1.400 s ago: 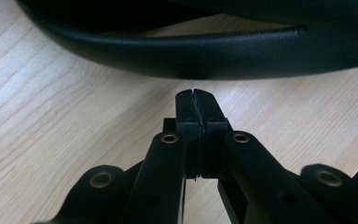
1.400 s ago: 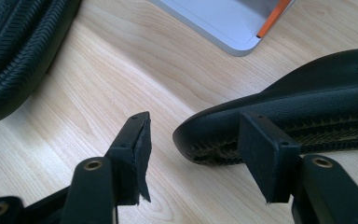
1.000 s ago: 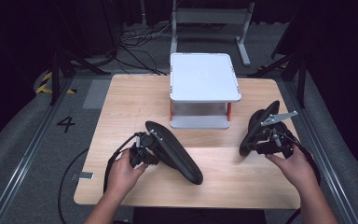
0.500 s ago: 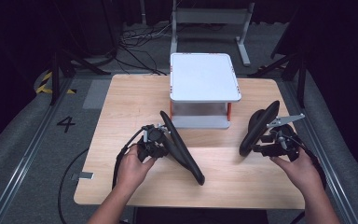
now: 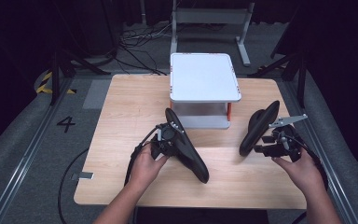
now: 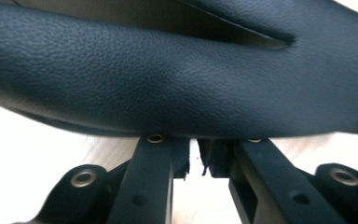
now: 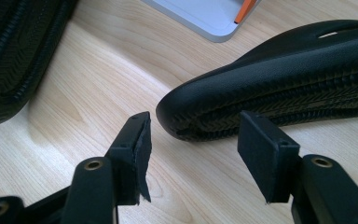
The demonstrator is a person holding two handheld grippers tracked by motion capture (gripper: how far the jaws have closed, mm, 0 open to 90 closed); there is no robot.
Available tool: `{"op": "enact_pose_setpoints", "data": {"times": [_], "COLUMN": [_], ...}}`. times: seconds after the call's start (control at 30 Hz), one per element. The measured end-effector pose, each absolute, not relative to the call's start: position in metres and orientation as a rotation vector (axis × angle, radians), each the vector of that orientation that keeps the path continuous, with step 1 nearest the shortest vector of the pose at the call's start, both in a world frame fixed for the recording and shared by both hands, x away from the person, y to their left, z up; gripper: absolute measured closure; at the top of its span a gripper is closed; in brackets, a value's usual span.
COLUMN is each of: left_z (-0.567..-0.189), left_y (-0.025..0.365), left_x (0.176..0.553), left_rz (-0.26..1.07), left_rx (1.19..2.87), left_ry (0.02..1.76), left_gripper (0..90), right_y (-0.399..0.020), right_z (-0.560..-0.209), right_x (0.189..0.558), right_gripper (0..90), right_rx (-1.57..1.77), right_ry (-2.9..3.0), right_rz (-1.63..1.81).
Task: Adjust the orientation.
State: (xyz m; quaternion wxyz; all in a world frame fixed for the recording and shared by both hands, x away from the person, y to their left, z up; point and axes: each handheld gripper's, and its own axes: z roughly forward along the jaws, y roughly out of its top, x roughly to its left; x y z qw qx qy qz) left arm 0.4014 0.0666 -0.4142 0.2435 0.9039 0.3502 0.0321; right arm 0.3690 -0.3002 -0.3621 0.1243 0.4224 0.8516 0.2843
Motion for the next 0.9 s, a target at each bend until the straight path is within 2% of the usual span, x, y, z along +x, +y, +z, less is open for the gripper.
{"op": "enact_pose_setpoints", "data": {"times": [0.13, 0.27, 0.3, 0.37, 0.4, 0.53, 0.77, 0.9], "left_z": [-0.411, -0.406, -0.405, -0.403, -0.403, -0.404, -0.406, -0.412], "left_y": [0.055, 0.053, 0.053, 0.050, 0.048, 0.044, 0.029, 0.017], "left_x": [0.401, 0.401, 0.401, 0.402, 0.403, 0.406, 0.413, 0.418], "left_rz": [0.136, 0.117, 0.107, 0.164, 0.171, 0.186, 0.135, 0.110], "left_rx": [2.473, 2.433, 2.418, 2.413, 2.420, 2.430, 2.391, 2.400], "left_ry": [0.905, 0.871, 0.876, 0.918, 0.930, 0.960, 0.999, 1.019], "left_gripper": [80.2, 76.4, 74.5, 61.3, 58.4, 54.3, 38.0, 35.2], "right_y": [-0.298, -0.299, -0.299, -0.299, -0.299, -0.298, -0.301, -0.302], "right_z": [-0.363, -0.364, -0.364, -0.364, -0.364, -0.364, -0.365, -0.365], "right_x": [0.369, 0.370, 0.370, 0.370, 0.370, 0.369, 0.368, 0.366], "right_gripper": [45.0, 44.9, 44.9, 44.9, 44.9, 44.8, 44.0, 43.2], "right_rx": [1.228, 1.230, 1.231, 1.229, 1.231, 1.223, 1.233, 1.233], "right_ry": [2.490, 2.490, 2.489, 2.490, 2.491, 2.494, 2.487, 2.482], "right_rz": [0.826, 0.825, 0.825, 0.822, 0.822, 0.821, 0.818, 0.817]}}
